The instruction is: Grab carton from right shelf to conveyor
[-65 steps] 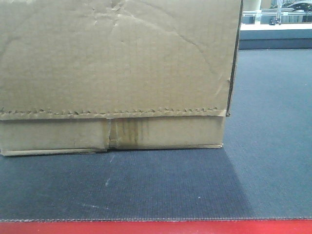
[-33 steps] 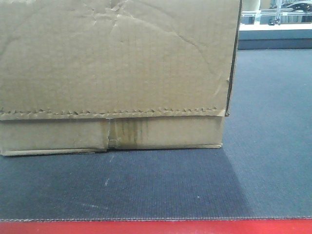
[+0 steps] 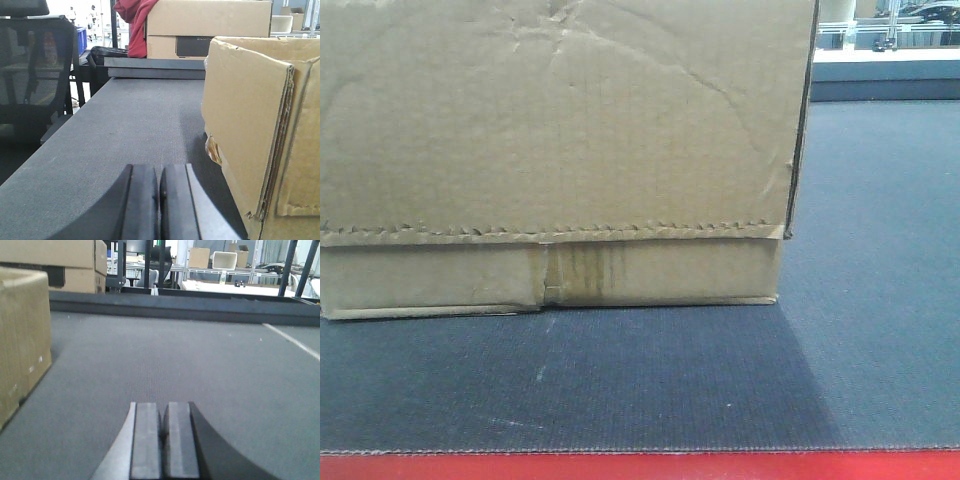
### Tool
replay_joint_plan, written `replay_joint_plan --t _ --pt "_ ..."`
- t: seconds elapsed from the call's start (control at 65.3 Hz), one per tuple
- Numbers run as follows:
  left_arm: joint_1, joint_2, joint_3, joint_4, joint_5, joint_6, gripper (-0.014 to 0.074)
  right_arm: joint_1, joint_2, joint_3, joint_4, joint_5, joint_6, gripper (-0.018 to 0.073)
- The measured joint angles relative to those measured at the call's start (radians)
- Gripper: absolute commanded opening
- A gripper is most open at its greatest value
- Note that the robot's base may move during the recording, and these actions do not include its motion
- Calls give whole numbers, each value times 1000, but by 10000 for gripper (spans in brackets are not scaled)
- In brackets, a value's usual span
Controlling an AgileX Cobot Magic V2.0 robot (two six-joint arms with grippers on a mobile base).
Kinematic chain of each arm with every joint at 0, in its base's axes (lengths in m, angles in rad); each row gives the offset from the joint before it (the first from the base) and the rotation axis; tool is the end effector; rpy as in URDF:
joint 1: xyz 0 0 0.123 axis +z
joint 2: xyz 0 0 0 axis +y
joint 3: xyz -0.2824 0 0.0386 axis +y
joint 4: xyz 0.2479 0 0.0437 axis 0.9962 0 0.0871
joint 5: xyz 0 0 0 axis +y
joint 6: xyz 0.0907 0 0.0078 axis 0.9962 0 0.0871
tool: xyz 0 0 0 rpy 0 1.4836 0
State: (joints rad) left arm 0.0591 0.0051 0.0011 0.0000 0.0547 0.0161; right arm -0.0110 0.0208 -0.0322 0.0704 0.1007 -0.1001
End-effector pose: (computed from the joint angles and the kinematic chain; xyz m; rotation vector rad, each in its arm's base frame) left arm 0.0569 0.0034 0.2075 -0.0332 1.5444 0.0596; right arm 0.0569 0.0000 0.2137 -0.0205 1.5726 -0.0267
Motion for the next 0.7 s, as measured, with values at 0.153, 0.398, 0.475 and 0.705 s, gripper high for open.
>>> replay_joint_plan --t 0.153,0.398,0.475,0.705 --pt "0 0 0 0 0 0 15 0 -13 32 0 -21 -4 -69" --pt "0 0 0 0 0 0 15 -4 -13 32 0 -41 -6 -69" --pt "0 0 0 0 0 0 15 -4 -13 32 0 -41 -6 -69" --pt "0 0 0 0 0 0 15 -4 -13 32 0 -43 -6 -69"
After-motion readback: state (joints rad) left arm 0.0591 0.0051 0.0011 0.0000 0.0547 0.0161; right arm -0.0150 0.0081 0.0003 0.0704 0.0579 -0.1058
